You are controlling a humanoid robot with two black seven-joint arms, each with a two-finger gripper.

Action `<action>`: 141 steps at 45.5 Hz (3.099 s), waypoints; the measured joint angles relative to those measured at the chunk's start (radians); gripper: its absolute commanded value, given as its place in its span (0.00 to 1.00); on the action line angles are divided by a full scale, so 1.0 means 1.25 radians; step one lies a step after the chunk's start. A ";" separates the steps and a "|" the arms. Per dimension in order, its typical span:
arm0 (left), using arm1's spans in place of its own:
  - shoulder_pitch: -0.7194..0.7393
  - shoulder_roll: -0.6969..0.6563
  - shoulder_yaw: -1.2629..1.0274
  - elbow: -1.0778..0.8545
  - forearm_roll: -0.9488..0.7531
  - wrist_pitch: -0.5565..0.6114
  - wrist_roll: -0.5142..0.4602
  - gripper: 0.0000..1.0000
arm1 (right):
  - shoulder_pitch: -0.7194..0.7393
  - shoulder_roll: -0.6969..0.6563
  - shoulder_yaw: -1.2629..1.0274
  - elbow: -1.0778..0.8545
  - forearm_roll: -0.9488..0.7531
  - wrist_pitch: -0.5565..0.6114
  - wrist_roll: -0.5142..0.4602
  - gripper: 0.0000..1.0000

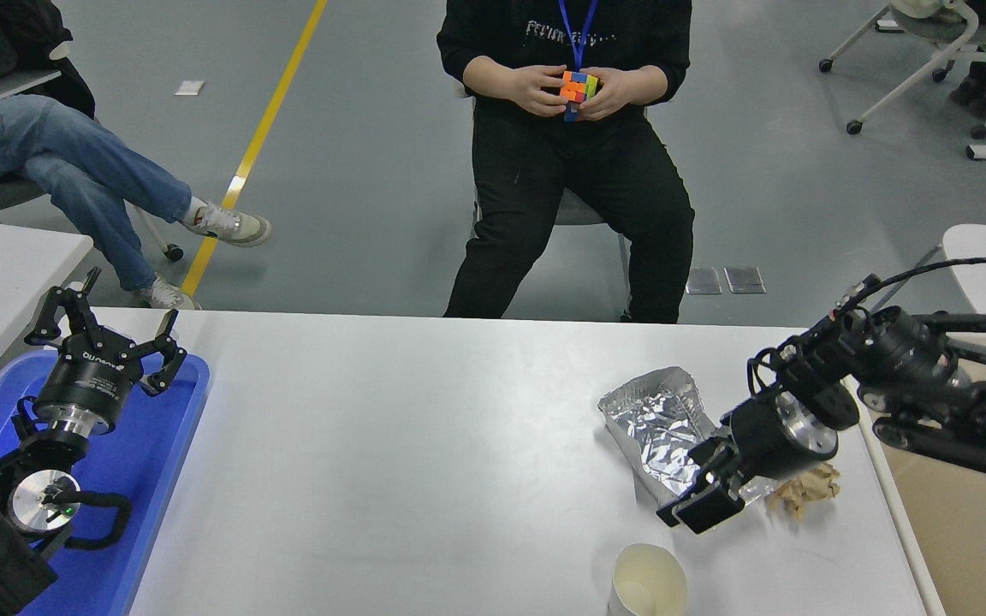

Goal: Clean the table surface

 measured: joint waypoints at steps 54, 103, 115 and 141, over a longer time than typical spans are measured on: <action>0.000 0.000 0.000 0.000 0.000 0.000 0.000 1.00 | -0.199 0.004 0.052 -0.099 -0.074 -0.161 0.000 0.23; 0.000 0.000 0.000 0.000 0.000 0.000 0.000 1.00 | -0.156 -0.014 0.149 -0.112 0.016 -0.169 0.163 0.00; 0.000 0.000 0.000 0.000 0.000 0.000 0.000 1.00 | -0.109 -0.019 0.183 -0.112 0.179 -0.170 0.193 0.00; 0.000 0.000 0.000 0.000 0.000 0.000 0.000 1.00 | -0.079 -0.033 0.276 -0.282 0.579 -0.168 0.203 0.00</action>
